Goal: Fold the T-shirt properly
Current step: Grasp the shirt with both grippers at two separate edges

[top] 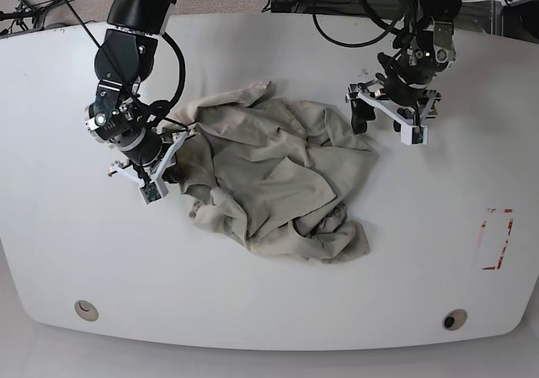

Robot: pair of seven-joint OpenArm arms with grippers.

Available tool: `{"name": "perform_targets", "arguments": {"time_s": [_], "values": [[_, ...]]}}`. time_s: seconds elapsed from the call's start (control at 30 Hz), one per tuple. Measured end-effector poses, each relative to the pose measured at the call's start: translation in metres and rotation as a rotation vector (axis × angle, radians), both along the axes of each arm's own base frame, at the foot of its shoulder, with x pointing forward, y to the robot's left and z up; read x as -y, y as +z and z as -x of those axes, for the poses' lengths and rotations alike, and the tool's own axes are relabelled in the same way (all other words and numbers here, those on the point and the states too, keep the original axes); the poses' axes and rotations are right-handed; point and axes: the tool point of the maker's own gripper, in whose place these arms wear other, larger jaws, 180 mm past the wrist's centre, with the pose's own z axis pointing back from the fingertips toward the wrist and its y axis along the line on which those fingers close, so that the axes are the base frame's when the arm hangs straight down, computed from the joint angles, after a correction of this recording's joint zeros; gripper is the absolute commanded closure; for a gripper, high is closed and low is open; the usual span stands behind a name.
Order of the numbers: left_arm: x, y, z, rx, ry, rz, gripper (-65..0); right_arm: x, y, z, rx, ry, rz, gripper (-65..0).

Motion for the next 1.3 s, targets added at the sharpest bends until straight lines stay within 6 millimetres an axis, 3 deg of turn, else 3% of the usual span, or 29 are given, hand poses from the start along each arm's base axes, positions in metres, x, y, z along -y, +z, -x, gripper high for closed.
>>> {"name": "perform_targets", "arguments": {"time_s": [0.33,0.63,0.67,0.77,0.87,0.97,1.1,1.3], "values": [[0.042,-0.011,-0.006,-0.003,-0.180,0.038,-48.8,0.001,0.032,0.008,0.092,0.011,0.049,0.0],[0.056,-0.018,-0.028,0.022,-0.198,0.059,-47.6,0.006,0.055,0.016,0.114,0.005,0.124,0.0],[0.057,-0.017,-0.031,0.024,-0.202,0.061,-45.0,0.006,0.056,0.016,0.116,0.005,0.125,0.0],[0.066,-0.022,-0.035,0.001,-0.229,0.058,-26.7,0.007,0.059,0.017,0.121,0.004,0.135,0.0],[0.068,-0.028,-0.031,-0.007,-0.231,0.064,-1.3,0.006,0.064,0.016,0.135,0.005,0.137,0.0],[0.067,-0.029,-0.029,-0.015,-0.229,0.069,0.0,0.009,0.067,0.016,0.143,-0.004,0.139,0.0],[0.063,-0.024,-0.021,-0.034,-0.253,0.033,0.0,0.033,0.078,0.010,0.168,-0.079,0.145,0.0],[0.044,0.018,-0.015,0.019,-0.318,-0.074,0.0,0.051,0.090,0.000,0.167,-0.127,0.179,0.0]]}}
